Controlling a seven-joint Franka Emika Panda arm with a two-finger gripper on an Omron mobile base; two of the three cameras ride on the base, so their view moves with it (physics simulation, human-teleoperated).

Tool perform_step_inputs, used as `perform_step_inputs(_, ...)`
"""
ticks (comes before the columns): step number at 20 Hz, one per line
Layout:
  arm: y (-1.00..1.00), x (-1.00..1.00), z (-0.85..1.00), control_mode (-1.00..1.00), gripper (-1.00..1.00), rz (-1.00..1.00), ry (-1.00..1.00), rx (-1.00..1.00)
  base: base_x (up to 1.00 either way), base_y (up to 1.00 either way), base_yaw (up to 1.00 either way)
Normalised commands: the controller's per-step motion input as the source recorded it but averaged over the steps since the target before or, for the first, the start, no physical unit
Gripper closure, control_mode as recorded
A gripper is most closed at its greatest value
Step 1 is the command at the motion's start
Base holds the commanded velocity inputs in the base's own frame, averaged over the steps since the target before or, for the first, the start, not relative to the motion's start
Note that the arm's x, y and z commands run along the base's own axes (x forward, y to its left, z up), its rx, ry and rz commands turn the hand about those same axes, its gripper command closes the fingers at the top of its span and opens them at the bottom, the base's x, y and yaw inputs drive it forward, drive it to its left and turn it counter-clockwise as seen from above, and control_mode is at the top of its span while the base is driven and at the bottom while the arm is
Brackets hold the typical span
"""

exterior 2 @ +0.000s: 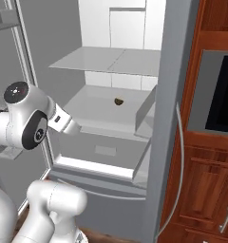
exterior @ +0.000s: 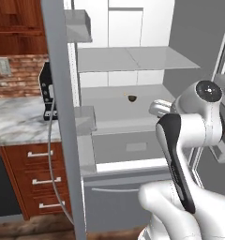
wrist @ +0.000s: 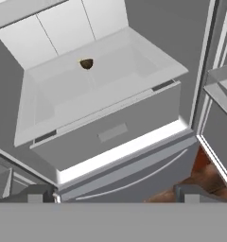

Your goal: Pick the kiwi and mango from the fridge and place them on the plate next to the blender to make a fruit smoothie.

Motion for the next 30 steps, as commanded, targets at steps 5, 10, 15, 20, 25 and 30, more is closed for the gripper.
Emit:
perform_step_inputs(5, 0.0, 0.0, 0.0, 1.0, -1.0, 0.0, 0.0, 0.0, 0.46, 0.0, 0.0)
perform_step_inputs(10, -0.11, 0.64, -0.01, -1.0, -1.0, 0.0, 0.0, -0.01, 0.12, 0.0, 0.0)
perform_step_inputs(15, -0.24, 0.89, -0.09, -1.0, -1.0, 0.0, 0.0, -0.02, 0.0, 0.0, 0.0)
perform_step_inputs(20, -0.28, 0.8, -0.32, -1.0, -1.0, 0.0, 0.0, -0.06, 0.0, 0.0, 0.0)
perform_step_inputs(25, -0.36, 0.43, -0.56, -1.0, -1.0, 0.02, 0.0, -0.06, 0.0, 0.0, 0.0)
perform_step_inputs(30, -0.06, 0.6, -0.51, -1.0, -1.0, 0.05, 0.0, -0.02, 0.0, 0.0, 0.0)
